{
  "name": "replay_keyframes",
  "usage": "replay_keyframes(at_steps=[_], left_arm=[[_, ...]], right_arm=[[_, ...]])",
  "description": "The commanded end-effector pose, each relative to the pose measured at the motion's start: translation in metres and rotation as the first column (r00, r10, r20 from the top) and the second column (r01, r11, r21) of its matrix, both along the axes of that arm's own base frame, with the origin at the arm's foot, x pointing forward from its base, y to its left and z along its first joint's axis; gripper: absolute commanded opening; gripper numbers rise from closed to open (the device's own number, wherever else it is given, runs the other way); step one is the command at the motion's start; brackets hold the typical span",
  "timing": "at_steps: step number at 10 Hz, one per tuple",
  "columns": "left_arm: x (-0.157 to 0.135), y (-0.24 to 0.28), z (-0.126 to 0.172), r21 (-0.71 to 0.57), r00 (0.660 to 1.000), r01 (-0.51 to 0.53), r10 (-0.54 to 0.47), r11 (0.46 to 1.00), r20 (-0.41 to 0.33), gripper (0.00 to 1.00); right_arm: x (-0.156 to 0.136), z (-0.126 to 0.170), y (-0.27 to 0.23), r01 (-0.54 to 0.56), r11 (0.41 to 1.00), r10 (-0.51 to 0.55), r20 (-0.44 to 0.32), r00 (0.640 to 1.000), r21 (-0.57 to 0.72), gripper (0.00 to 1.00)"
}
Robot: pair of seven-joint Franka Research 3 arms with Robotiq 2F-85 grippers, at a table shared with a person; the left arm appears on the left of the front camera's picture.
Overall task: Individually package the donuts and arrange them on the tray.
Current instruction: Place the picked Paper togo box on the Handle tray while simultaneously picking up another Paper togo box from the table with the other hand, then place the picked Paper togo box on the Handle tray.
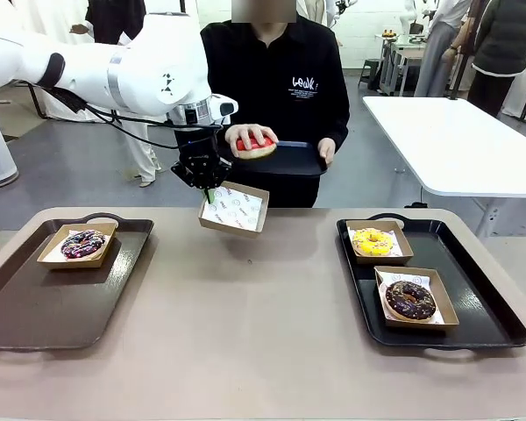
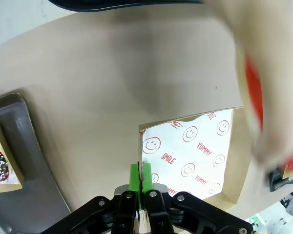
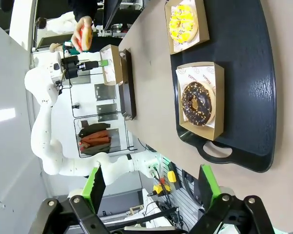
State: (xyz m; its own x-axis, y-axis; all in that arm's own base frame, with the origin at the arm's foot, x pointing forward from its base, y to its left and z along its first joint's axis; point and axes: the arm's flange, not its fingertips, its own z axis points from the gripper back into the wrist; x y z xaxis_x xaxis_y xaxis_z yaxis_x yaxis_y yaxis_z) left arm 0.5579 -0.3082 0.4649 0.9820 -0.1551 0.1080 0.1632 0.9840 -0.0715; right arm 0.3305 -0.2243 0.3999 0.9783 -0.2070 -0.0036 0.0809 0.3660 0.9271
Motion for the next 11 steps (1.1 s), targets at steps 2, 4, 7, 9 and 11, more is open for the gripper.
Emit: replay_keyframes(at_steps=[2,4,7,9,11], left_arm=[[0.0010,0.0017,-0.0003,-0.006,1.000,-0.003,0.003,1.000,-0.004,0.00],[0.0010,0.0017,-0.0003,-0.006,1.000,-0.003,0.003,1.000,-0.004,0.00],[0.0010,0.0017,-0.0003,-0.006,1.000,-0.003,0.003,1.000,-0.004,0.00],[0.0010,0.0017,-0.0003,-0.006,1.000,-0.003,0.003,1.000,-0.004,0.00],[0.0010,0.0017,-0.0003,-0.006,1.000,-0.003,0.003,1.000,-0.004,0.00]], right_arm=[[-0.0002,-0.0002,-0.0005,0.002,1.000,-0.002,-0.003,1.000,0.004,1.00],[-0.0002,-0.0002,-0.0005,0.002,1.000,-0.002,-0.003,1.000,0.004,1.00],[-0.0002,-0.0002,-0.0005,0.002,1.000,-0.002,-0.003,1.000,0.004,1.00],[-0.0002,-0.0002,-0.0005,0.002,1.000,-0.002,-0.003,1.000,0.004,1.00],[-0.0002,-0.0002,-0.0005,0.002,1.000,-0.002,-0.003,1.000,0.004,1.00]])
